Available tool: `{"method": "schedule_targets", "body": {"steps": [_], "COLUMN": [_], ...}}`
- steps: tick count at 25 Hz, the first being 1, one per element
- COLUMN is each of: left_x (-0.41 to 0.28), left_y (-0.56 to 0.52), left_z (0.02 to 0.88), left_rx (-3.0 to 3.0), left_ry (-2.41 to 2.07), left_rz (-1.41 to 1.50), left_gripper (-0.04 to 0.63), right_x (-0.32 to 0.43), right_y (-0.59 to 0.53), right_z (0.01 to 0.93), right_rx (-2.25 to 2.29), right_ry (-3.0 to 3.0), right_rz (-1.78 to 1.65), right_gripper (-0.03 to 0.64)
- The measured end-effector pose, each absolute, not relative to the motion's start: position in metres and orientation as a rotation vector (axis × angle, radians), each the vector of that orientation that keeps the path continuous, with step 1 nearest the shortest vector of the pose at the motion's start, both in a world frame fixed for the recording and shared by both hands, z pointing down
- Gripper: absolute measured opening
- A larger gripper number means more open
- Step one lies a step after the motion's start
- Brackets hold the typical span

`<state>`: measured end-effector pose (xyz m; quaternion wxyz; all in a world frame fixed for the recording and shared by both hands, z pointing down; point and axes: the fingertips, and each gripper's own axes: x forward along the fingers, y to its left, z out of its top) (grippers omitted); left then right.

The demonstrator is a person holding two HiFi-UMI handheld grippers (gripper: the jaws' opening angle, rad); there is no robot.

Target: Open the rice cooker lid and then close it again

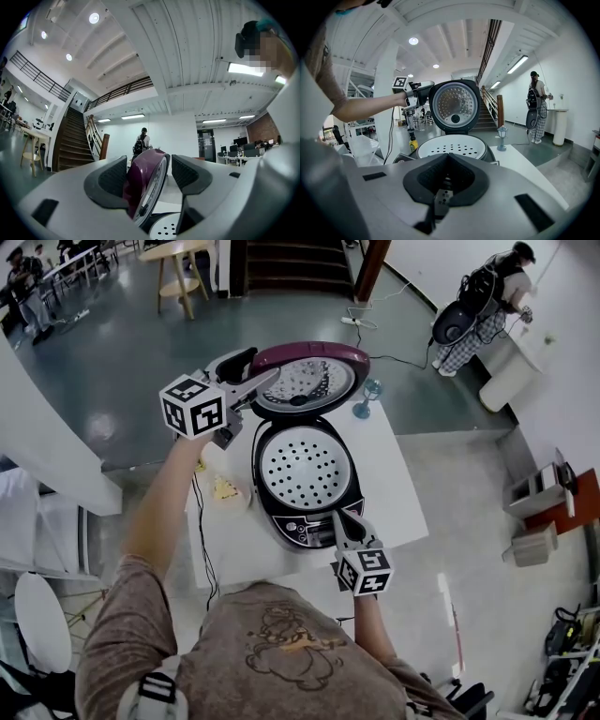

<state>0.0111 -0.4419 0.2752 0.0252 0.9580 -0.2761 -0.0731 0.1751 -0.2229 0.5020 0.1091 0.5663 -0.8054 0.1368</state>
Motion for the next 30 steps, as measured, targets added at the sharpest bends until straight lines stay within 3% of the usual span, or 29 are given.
{"method": "schedule_targets", "body": {"steps": [30], "left_x": [0.021], "left_y": [-0.361], "left_z": [0.292], "left_rx": [2.974], "left_ry": [-0.742], "left_rz": [-0.292], "left_gripper": [0.299], "right_x": [0.175], "right_y": [-0.223], "right_z": [0.501], "right_rx": [1.671], "right_ry": [-2.362], "right_rz": [0.406], "right_gripper": [0.005]}}
